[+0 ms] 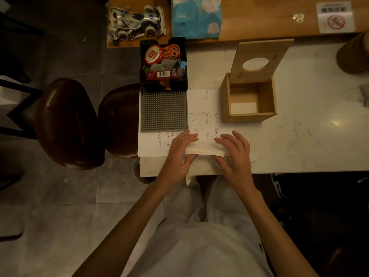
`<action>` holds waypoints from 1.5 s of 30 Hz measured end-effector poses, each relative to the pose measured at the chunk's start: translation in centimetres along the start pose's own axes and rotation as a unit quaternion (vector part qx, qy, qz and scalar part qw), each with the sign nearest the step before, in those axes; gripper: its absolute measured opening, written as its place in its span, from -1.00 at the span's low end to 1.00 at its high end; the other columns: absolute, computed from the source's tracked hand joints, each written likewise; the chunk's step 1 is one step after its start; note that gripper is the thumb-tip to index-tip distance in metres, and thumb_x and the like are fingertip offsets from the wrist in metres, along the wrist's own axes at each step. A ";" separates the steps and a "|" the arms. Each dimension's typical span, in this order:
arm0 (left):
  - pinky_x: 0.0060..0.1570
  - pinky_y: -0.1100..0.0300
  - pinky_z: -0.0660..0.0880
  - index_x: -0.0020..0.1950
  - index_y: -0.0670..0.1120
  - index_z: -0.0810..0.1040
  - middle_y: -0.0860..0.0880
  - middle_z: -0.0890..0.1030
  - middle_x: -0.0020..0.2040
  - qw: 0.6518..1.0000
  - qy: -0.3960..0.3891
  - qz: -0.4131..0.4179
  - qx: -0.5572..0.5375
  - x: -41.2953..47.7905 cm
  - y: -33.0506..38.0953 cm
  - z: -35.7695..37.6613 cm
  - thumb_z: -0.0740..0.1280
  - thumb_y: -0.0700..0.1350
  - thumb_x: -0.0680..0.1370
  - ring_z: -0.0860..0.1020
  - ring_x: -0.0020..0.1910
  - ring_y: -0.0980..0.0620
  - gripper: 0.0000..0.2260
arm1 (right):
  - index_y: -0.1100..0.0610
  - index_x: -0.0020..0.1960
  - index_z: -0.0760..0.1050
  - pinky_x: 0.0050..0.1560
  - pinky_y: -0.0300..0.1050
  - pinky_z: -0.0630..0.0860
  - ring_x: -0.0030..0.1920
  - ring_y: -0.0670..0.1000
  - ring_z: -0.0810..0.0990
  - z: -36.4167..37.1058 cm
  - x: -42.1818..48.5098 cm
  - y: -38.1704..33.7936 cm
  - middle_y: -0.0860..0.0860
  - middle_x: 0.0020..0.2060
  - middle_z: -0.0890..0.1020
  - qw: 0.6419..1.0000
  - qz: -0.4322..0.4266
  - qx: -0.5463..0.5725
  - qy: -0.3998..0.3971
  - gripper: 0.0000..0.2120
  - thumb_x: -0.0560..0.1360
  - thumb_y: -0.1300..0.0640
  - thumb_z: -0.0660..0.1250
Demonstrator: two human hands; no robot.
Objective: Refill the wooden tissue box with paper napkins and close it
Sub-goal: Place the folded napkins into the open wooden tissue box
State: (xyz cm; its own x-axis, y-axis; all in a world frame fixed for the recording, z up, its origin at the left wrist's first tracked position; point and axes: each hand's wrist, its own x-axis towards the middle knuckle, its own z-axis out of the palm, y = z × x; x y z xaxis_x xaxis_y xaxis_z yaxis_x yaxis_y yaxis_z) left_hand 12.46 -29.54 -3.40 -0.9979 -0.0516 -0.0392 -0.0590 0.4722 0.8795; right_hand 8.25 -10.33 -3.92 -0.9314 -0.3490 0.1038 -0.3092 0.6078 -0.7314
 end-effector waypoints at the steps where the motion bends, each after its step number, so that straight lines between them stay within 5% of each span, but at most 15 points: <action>1: 0.49 0.29 0.13 0.31 -0.08 0.46 0.05 0.42 0.37 1.000 -0.003 -0.005 0.004 0.0 -0.1 -0.1 0.34 -0.26 0.57 0.27 0.49 0.06 -0.68 | 0.14 0.24 0.54 0.44 0.02 0.26 0.42 0.12 0.29 0.1 0.1 0.1 0.10 0.27 0.53 1.000 0.004 -0.009 0.000 -0.67 0.53 0.03 0.30; 8: 0.46 0.23 0.25 0.15 -0.11 0.59 0.06 0.53 0.30 0.999 -0.043 -0.031 -0.009 0.3 0.1 -1.0 0.34 -0.27 0.57 0.39 0.42 0.09 -0.82 | 0.11 0.18 0.60 0.44 -0.01 0.26 0.41 0.07 0.35 -0.9 0.1 0.3 0.02 0.26 0.57 0.998 0.012 -0.019 -0.053 -0.72 0.55 0.05 0.25; 10: 0.32 0.20 0.43 0.12 -0.07 0.61 0.07 0.62 0.15 0.989 -0.038 -0.117 -0.081 0.5 1.5 -1.7 0.36 -0.24 0.56 0.54 0.22 0.14 -0.84 | 0.09 0.14 0.61 0.29 0.00 0.45 0.21 -0.02 0.53 -2.3 0.5 -1.2 -0.03 0.11 0.64 0.990 0.107 0.071 -0.061 -0.77 0.55 0.05 0.31; 13: 0.11 0.20 0.58 0.15 -0.14 0.60 -0.04 0.67 0.06 0.939 -0.029 -0.251 -0.232 1.2 4.2 -3.0 0.36 -0.23 0.56 0.63 0.06 0.07 -0.83 | 0.11 0.06 0.62 0.03 -0.12 0.59 -0.03 -0.02 0.64 -5.3 1.6 -3.6 -0.05 -0.09 0.68 0.926 0.273 0.236 -0.111 -0.82 0.51 0.06 0.39; 16: 0.06 0.17 0.62 0.19 -0.21 0.58 -0.16 0.68 0.09 0.903 -0.053 -0.311 -0.291 1.6 6.4 -3.4 0.36 -0.22 0.57 0.65 0.07 -0.04 -0.80 | 0.09 0.00 0.65 0.15 0.02 0.60 0.02 0.08 0.67 -7.6 2.0 -4.1 0.05 -0.08 0.70 0.891 0.331 0.261 -0.168 -0.79 0.49 -0.03 0.40; 21: -0.05 0.25 0.63 0.19 -0.18 0.58 -0.09 0.68 0.03 0.934 -0.074 -0.260 -0.234 2.8 9.6 -2.9 0.37 -0.21 0.56 0.65 0.05 -0.03 -0.79 | 0.08 0.09 0.61 0.14 0.05 0.61 0.02 0.11 0.66 -10.9 2.7 -3.6 0.09 -0.04 0.68 0.902 0.316 0.228 -0.187 -0.72 0.47 -0.07 0.41; 25: 0.02 0.30 0.56 0.17 0.02 0.62 0.09 0.65 0.02 0.986 -0.114 -0.105 -0.068 4.1 12.9 -2.2 0.39 -0.11 0.54 0.60 0.03 0.16 -0.80 | -0.22 0.33 0.43 0.18 -0.15 0.52 0.13 -0.16 0.55 -14.3 4.1 -4.2 -0.22 0.16 0.58 0.956 0.154 0.072 -0.238 -0.54 0.45 -0.09 0.41; 28: -0.02 0.40 0.50 0.13 0.11 0.58 0.18 0.62 -0.01 0.991 -0.128 -0.029 -0.024 5.0 15.3 -1.3 0.37 -0.06 0.56 0.56 -0.01 0.29 -0.83 | -0.15 0.36 0.46 0.17 -0.16 0.47 0.13 -0.14 0.53 -16.4 6.0 -5.0 -0.21 0.17 0.58 0.965 0.069 -0.023 -0.252 -0.57 0.50 -0.03 0.37; 31: -0.03 0.32 0.55 0.11 0.05 0.54 0.08 0.64 -0.02 0.993 -0.050 -0.039 -0.099 6.4 16.0 0.3 0.33 -0.02 0.58 0.60 -0.04 0.21 -0.88 | -0.05 0.21 0.59 0.03 -0.18 0.53 -0.02 -0.11 0.60 -17.8 7.5 -3.8 -0.15 0.02 0.66 0.971 0.056 -0.032 -0.231 -0.74 0.52 0.03 0.35; 33: 0.00 0.18 0.59 0.11 -0.03 0.54 -0.03 0.65 0.01 0.974 0.052 -0.099 -0.195 7.7 15.2 1.2 0.25 -0.03 0.63 0.64 -0.02 0.04 -0.86 | 0.02 0.13 0.61 -0.04 -0.18 0.57 -0.06 -0.08 0.65 -18.5 7.6 -1.1 -0.04 -0.02 0.68 0.972 0.141 0.098 -0.160 -0.81 0.54 0.04 0.35; 34: 0.04 0.11 0.59 0.13 -0.05 0.52 -0.07 0.64 0.04 0.962 0.088 -0.141 -0.216 8.5 14.4 1.6 0.21 -0.03 0.64 0.63 0.01 -0.02 -0.84 | 0.07 0.16 0.59 -0.03 -0.16 0.59 -0.02 -0.05 0.67 -18.7 7.4 0.4 0.04 0.03 0.68 0.943 0.213 0.223 -0.124 -0.78 0.55 0.06 0.34; 36: 0.17 0.02 0.55 0.26 -0.07 0.48 -0.10 0.59 0.17 0.944 0.098 -0.227 -0.219 9.8 12.7 2.3 0.17 -0.04 0.66 0.59 0.10 -0.07 -0.77 | 0.17 0.30 0.49 0.00 -0.09 0.60 0.08 0.07 0.64 -18.7 6.9 3.5 0.15 0.14 0.63 0.828 0.330 0.446 -0.076 -0.67 0.57 0.11 0.30; 39: 0.32 -0.04 0.46 0.46 -0.06 0.37 -0.08 0.51 0.32 0.941 0.049 -0.277 -0.187 11.1 11.0 3.7 0.15 -0.05 0.67 0.50 0.27 -0.05 -0.65 | 0.24 0.36 0.42 -0.05 -0.08 0.62 0.12 0.13 0.60 -18.1 6.4 6.2 0.18 0.13 0.61 0.740 0.394 0.543 -0.056 -0.62 0.58 0.14 0.28; 42: 0.13 0.08 0.49 0.45 -0.02 0.38 0.06 0.59 0.16 0.936 0.020 -0.274 -0.219 12.0 11.7 4.2 0.17 -0.12 0.67 0.55 0.07 0.04 -0.67 | 0.22 0.36 0.42 0.03 0.00 0.62 0.15 0.16 0.61 -18.3 8.0 6.6 0.17 0.16 0.61 0.757 0.371 0.533 -0.070 -0.63 0.57 0.17 0.28; 45: 0.01 0.08 0.54 0.55 0.10 0.19 0.05 0.52 0.25 0.927 -0.005 -0.292 -0.236 12.8 12.0 3.5 0.22 -0.17 0.64 0.56 0.00 0.08 -0.50 | 0.03 0.28 0.46 0.12 0.07 0.59 0.16 0.11 0.62 -20.3 12.2 4.8 0.08 0.17 0.62 0.844 0.293 0.440 -0.095 -0.69 0.56 0.21 0.31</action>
State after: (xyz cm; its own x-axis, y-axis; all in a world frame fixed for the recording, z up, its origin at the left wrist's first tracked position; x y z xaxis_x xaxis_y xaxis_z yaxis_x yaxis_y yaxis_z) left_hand -1.15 -21.48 4.94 -0.8004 -0.1672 -0.5756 -0.5726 -0.0711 0.8168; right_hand -8.50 2.85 7.51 -0.8016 -0.3314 -0.4976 0.5333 -0.0199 -0.8457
